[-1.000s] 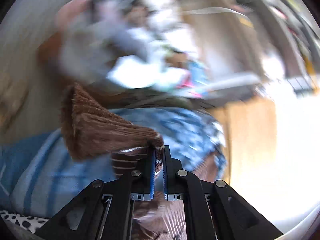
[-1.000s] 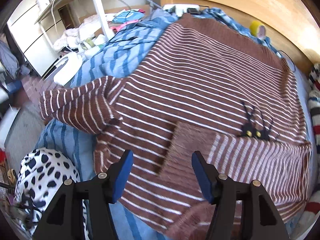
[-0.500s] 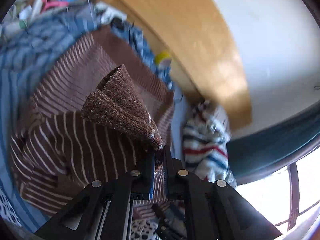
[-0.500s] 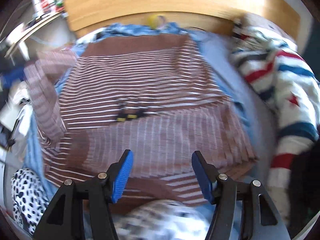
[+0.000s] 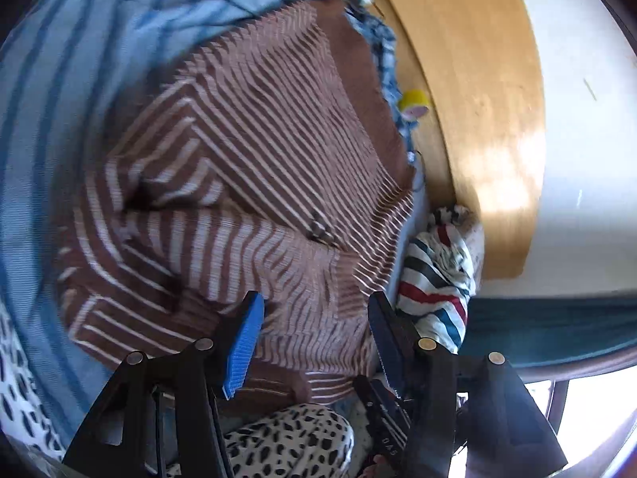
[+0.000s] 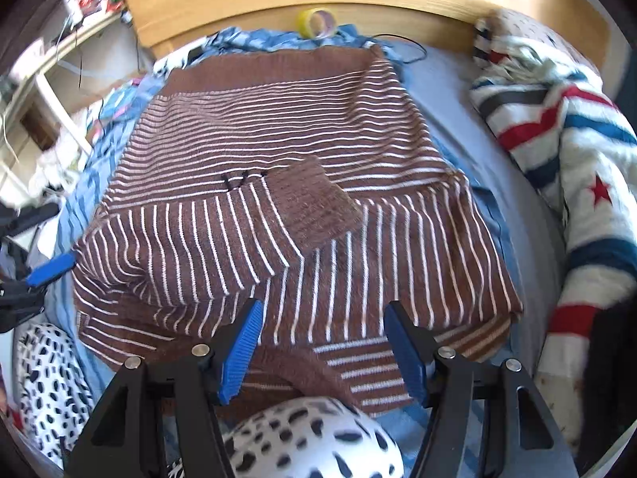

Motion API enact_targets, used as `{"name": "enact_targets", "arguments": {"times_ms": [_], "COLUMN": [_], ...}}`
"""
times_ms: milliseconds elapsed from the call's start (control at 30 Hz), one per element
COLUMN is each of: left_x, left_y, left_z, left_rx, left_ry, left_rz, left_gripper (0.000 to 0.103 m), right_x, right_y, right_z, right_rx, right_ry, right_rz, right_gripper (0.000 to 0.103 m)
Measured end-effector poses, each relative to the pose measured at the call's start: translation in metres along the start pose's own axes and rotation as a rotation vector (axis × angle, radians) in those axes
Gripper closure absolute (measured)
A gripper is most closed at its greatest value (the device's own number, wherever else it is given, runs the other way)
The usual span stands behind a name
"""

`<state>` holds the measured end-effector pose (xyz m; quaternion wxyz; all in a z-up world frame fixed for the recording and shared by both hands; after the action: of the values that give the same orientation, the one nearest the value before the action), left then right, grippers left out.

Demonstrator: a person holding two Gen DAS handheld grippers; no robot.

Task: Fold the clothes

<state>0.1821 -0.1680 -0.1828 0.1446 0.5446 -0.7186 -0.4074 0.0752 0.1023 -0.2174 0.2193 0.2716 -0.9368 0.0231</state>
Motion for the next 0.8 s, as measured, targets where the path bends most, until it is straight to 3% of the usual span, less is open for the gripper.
{"name": "enact_targets", "arguments": {"times_ms": [100, 200, 267, 333, 433, 567, 600, 633, 733, 800], "left_x": [0.018, 0.029, 0.034, 0.039, 0.055, 0.077, 0.083, 0.086, 0.092, 0.097], "left_y": [-0.037, -0.063, -0.070, -0.073, -0.075, -0.092, -0.098, -0.101, -0.103, -0.104], "left_z": [-0.008, -0.004, 0.001, 0.006, 0.000, -0.019, -0.024, -0.025, -0.027, -0.036], "left_rx": [-0.002, 0.007, 0.006, 0.008, 0.079, 0.177, 0.195, 0.202, 0.210, 0.252], "left_ry": [0.017, 0.025, 0.029, 0.042, 0.149, 0.278, 0.299, 0.300, 0.290, 0.341], "left_rz": [-0.116, -0.207, -0.248, -0.270, -0.232, -0.226, -0.231, -0.242, -0.260, -0.245], "left_gripper": [0.048, 0.047, 0.048, 0.048, 0.048, 0.050, 0.061, 0.067, 0.069, 0.069], "right_x": [0.010, 0.022, 0.029, 0.031, 0.029, 0.026, 0.027, 0.027, 0.030, 0.035], "right_y": [0.005, 0.020, 0.033, 0.041, 0.038, 0.026, 0.024, 0.023, 0.021, 0.022], "right_z": [0.012, 0.026, 0.037, 0.051, 0.073, 0.089, 0.092, 0.095, 0.103, 0.106], "right_rx": [-0.009, 0.092, 0.121, 0.097, 0.108, 0.167, 0.176, 0.181, 0.184, 0.175], "right_ry": [-0.027, -0.045, -0.070, -0.113, -0.198, -0.228, -0.228, -0.231, -0.233, -0.217], "right_rz": [-0.008, 0.100, 0.169, 0.175, 0.178, 0.223, 0.230, 0.239, 0.253, 0.249], "right_gripper": [0.036, 0.034, 0.028, 0.024, 0.021, 0.021, 0.020, 0.020, 0.020, 0.025]}}
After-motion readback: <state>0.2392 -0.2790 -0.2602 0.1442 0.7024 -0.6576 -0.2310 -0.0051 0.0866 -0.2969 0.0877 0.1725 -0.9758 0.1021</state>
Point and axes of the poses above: each gripper's, at about its wrist camera, not at the fingertips, and z roughly the way its jaws point, y to its right, x to its top, the point moved 10 cm from there along z, roughly the way its jaws point, and after that the axes turned 15 degrees about -z, right-handed, at the moved point
